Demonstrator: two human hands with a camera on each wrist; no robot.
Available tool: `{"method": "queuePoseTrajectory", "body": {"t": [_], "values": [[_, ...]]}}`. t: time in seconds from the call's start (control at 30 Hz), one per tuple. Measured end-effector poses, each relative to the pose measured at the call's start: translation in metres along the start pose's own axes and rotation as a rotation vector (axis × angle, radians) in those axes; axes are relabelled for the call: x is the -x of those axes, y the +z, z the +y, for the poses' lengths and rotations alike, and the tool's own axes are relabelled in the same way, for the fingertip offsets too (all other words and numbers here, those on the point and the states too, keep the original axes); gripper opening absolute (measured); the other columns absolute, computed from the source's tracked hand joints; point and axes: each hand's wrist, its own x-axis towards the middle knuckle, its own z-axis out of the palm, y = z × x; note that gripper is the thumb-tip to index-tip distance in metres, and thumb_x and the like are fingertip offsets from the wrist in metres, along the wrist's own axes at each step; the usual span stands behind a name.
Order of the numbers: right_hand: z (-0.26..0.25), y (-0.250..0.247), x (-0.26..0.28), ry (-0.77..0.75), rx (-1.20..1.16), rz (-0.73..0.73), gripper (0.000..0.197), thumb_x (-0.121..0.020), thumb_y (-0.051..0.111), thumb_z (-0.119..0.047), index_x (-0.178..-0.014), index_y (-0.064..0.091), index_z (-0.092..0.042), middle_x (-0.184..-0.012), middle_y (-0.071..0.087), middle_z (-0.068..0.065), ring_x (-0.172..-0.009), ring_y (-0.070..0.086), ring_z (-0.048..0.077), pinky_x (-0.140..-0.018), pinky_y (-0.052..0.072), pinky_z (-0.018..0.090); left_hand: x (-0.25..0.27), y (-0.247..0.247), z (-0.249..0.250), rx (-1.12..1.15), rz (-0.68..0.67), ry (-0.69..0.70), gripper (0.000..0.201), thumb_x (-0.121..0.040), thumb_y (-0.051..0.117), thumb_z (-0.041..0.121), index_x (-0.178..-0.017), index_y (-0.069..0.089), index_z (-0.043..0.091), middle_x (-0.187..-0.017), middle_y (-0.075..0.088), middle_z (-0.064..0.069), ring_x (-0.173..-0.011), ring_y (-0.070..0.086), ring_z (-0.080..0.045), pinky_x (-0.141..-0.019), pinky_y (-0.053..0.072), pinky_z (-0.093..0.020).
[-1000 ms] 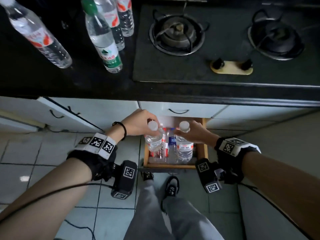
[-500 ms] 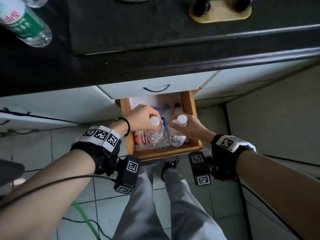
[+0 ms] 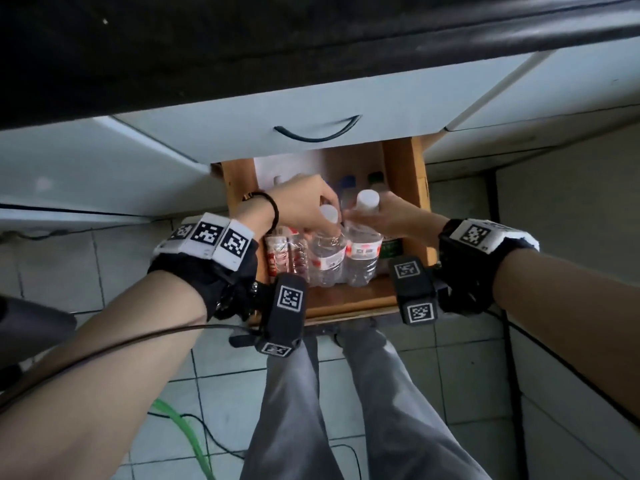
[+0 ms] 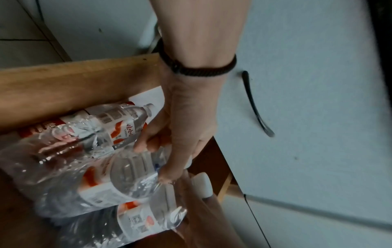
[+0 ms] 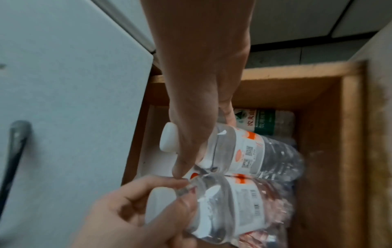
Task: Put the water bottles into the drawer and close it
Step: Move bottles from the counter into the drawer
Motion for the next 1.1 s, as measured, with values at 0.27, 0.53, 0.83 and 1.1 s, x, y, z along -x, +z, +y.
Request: {"method": "queuePoseTrajectory", "body": {"t": [0.27, 0.53, 0.83, 1.1], "values": [[0.01, 0.009, -0.051, 0.084, -0.146, 0.009, 0.05, -0.093, 0.048, -0.05, -0.122, 0.056, -0.011, -0.122, 0.06, 0.004, -0.114, 0.056, 0.018, -0.084, 0.044, 0.028, -0.054, 0.014, -0.047, 0.211, 0.189, -0.135, 0.025, -0.075, 0.07, 0.035, -0.085, 0.067, 0.012, -0.079, 0.07, -0.006, -0.062, 0.062, -0.015, -0.055, 0.046, -0.023], [0.033, 0.031, -0.075, 0.108, -0.385, 0.028, 0.045, -0.091, 0.062, -0.022, -0.131, 0.047, -0.012, -0.102, 0.055, -0.011, -0.084, 0.053, -0.003, -0.073, 0.048, 0.016, -0.079, 0.048, -0.091, 0.113, 0.334, -0.244, 0.04, -0.096, 0.043, 0.035, -0.114, 0.052, -0.001, -0.121, 0.052, -0.02, -0.11, 0.052, -0.031, -0.086, 0.04, -0.03], [0.058, 0.045, -0.069, 0.188, -0.411, 0.18, 0.048, -0.087, 0.067, -0.024, -0.131, 0.05, -0.021, -0.107, 0.068, 0.005, -0.095, 0.067, 0.018, -0.08, 0.056, 0.032, -0.072, 0.062, -0.107, -0.266, 0.339, -0.169, 0.053, -0.085, 0.05, 0.019, -0.138, 0.043, 0.016, -0.151, 0.029, -0.003, -0.143, 0.013, -0.028, -0.113, 0.019, -0.055], [0.058, 0.048, -0.075, 0.253, -0.342, 0.242, 0.034, -0.081, 0.072, -0.035, -0.107, 0.06, -0.016, -0.099, 0.07, 0.005, -0.091, 0.069, 0.021, -0.079, 0.059, 0.038, -0.049, 0.05, -0.111, -0.452, 0.271, -0.101, 0.047, -0.084, 0.053, 0.021, -0.13, 0.053, 0.02, -0.144, 0.04, -0.002, -0.139, 0.018, -0.028, -0.113, 0.016, -0.048]]}}
